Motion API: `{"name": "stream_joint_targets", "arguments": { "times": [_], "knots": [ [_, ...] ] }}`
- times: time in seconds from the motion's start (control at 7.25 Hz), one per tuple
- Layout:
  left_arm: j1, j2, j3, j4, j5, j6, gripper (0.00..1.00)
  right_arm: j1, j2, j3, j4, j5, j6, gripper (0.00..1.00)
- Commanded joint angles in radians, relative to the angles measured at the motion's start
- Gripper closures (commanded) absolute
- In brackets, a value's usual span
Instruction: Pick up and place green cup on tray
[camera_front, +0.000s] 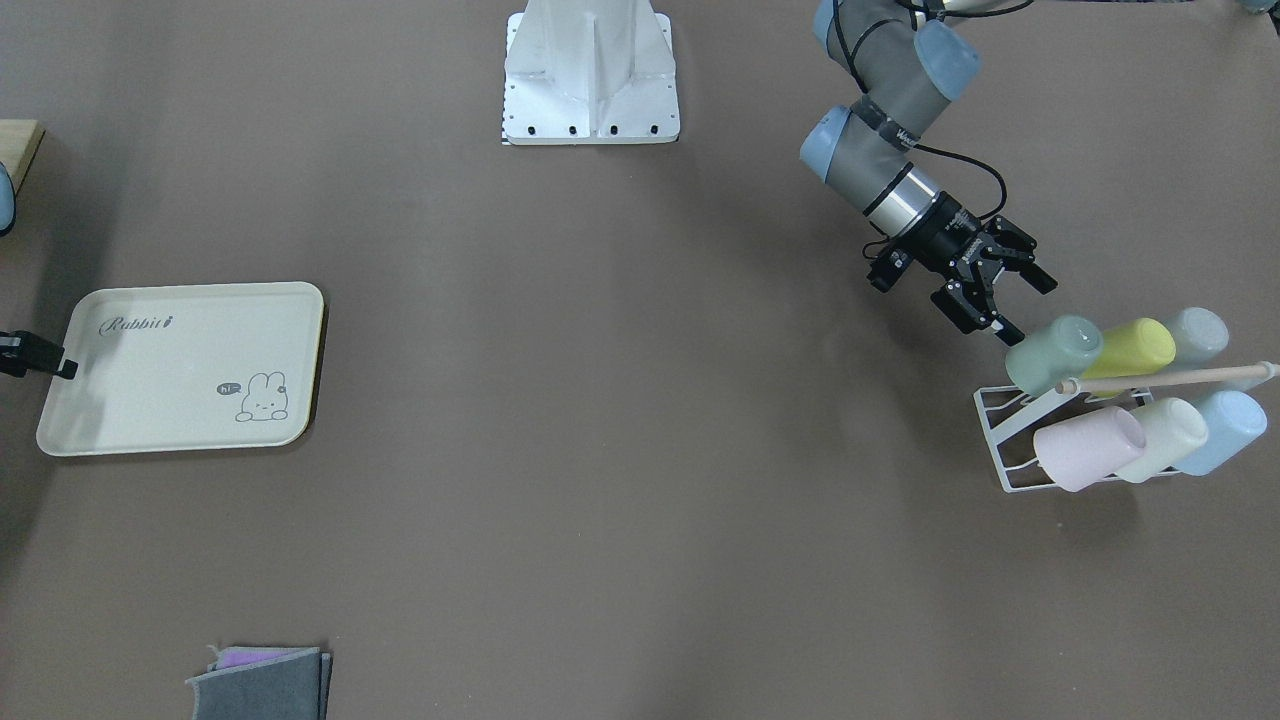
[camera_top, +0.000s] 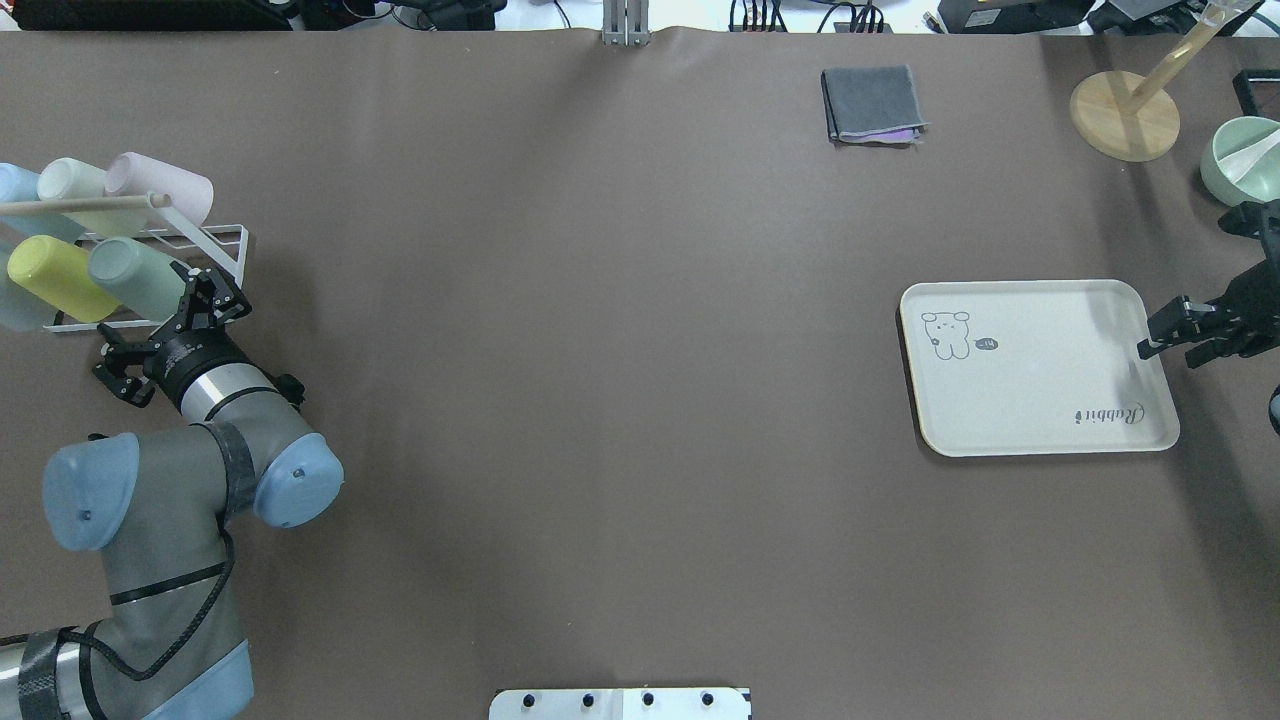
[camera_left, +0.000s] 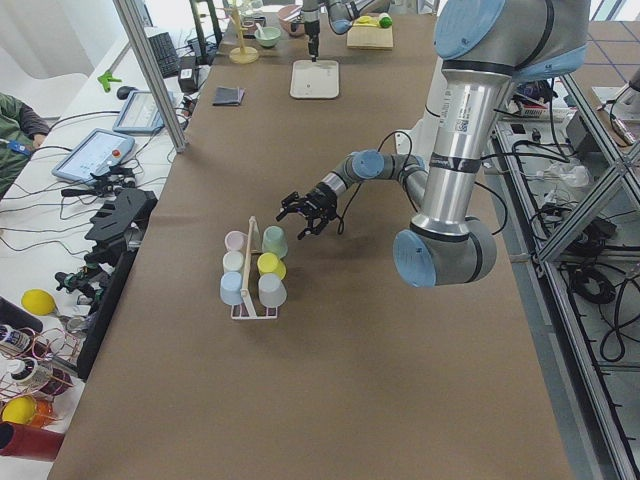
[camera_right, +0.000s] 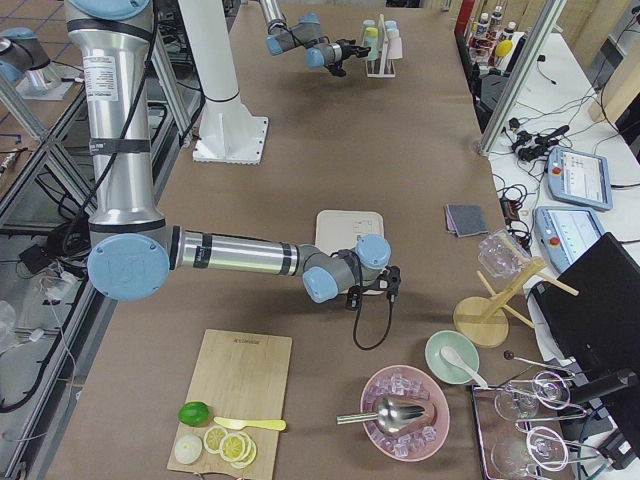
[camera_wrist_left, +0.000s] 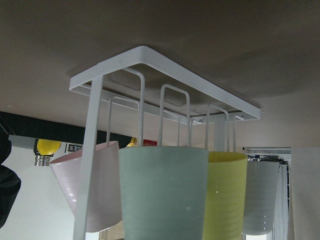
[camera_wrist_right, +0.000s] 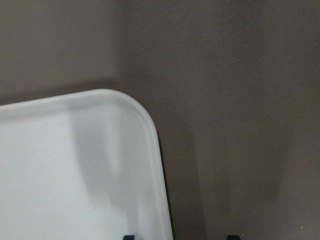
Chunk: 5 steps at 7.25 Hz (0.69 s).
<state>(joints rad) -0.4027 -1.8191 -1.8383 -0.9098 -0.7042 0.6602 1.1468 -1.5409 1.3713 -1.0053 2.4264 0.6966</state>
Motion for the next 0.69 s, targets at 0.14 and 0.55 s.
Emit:
{"name": "stream_joint_targets", "arguments": {
  "times": [0.14,0.55],
  "knots": [
    [0.001,-0.002,0.050,-0.006,0.031,0.015,0.02,-0.013,0.002,-0.005,0.002,0.000,-0.003,0.48],
    [-0.004,-0.003,0.089,-0.041,0.060,0.015,0.02,-0.013,0.001,-0.003,0.002,0.000,-0.003,0.79]
  ]
}}
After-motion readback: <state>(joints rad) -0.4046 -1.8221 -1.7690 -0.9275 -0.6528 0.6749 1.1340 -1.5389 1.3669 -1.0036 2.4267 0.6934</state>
